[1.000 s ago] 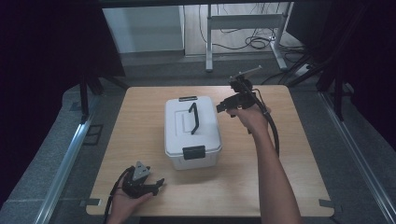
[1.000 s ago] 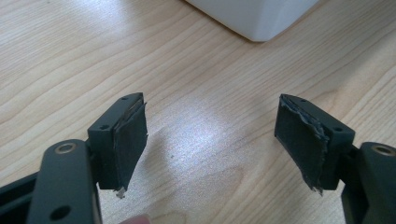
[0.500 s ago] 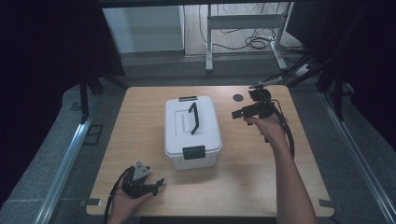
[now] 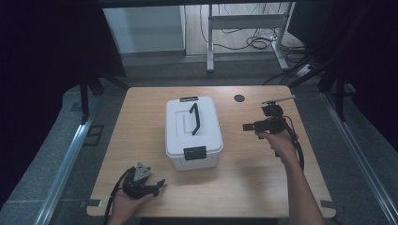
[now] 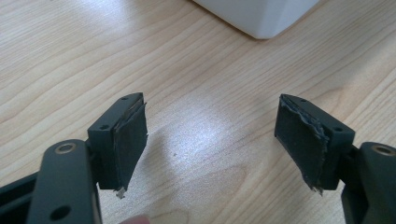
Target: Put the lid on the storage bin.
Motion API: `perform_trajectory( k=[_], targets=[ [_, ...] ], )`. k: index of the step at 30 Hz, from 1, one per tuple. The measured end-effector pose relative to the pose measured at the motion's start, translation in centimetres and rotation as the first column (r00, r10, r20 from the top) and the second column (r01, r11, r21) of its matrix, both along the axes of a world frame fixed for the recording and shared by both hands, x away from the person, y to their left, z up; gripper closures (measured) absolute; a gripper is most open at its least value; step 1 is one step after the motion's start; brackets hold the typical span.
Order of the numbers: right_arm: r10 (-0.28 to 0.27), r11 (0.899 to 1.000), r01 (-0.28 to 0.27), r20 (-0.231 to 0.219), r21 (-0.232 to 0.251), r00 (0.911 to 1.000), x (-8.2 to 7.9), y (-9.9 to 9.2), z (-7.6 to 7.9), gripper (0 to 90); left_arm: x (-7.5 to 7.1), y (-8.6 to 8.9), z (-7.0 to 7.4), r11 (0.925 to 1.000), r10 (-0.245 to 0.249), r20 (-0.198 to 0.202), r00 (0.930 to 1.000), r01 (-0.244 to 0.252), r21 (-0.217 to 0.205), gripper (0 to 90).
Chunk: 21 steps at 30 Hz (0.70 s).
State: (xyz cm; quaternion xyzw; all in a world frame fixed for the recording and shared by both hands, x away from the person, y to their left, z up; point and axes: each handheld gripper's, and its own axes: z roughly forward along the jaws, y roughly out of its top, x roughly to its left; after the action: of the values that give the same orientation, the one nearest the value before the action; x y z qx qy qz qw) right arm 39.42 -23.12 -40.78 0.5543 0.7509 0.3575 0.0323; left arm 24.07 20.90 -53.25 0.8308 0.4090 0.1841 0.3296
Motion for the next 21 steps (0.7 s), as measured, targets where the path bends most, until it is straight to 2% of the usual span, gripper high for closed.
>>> perform_trajectory(
  k=[3,7,9,13,14,18,21],
  targets=[
    [-0.005,1.000,0.005,0.026,-0.015,0.9996,-0.5,-0.3,-0.8,42.7,0.0,0.0,0.0,1.0000,0.001,0.001,1.0000,-0.001,-0.001,25.5],
    [-0.009,1.000,0.009,0.052,0.006,0.9986,-1.3,-0.9,-2.0,42.4,0.0,0.0,0.0,1.0000,0.001,0.001,1.0000,-0.001,0.001,25.6],
    [-0.019,1.000,0.019,0.064,-0.001,0.9978,-1.8,-1.2,-2.7,42.1,0.0,0.0,0.0,1.0000,0.002,0.000,1.0000,-0.002,0.002,25.5],
    [-0.026,1.000,0.025,0.072,0.014,0.9971,-2.7,-2.0,-4.2,40.7,0.0,0.0,0.0,1.0000,0.004,-0.001,1.0000,-0.004,0.006,25.5],
    [-0.028,1.000,0.028,0.089,0.002,0.9957,-3.0,-2.2,-4.6,40.8,0.0,0.0,0.0,1.0000,0.003,-0.001,1.0000,-0.003,0.005,25.5],
    [-0.035,0.999,0.033,0.131,0.015,0.9908,-3.9,-2.5,-5.7,40.7,0.0,-0.1,0.0,0.9999,0.003,-0.002,1.0000,-0.003,0.010,25.5],
    [-0.035,0.999,0.034,0.166,0.008,0.9855,-4.6,-2.4,-6.6,40.7,-0.1,-0.1,0.0,0.9999,0.003,-0.002,1.0000,-0.003,0.011,25.5]
  ],
)
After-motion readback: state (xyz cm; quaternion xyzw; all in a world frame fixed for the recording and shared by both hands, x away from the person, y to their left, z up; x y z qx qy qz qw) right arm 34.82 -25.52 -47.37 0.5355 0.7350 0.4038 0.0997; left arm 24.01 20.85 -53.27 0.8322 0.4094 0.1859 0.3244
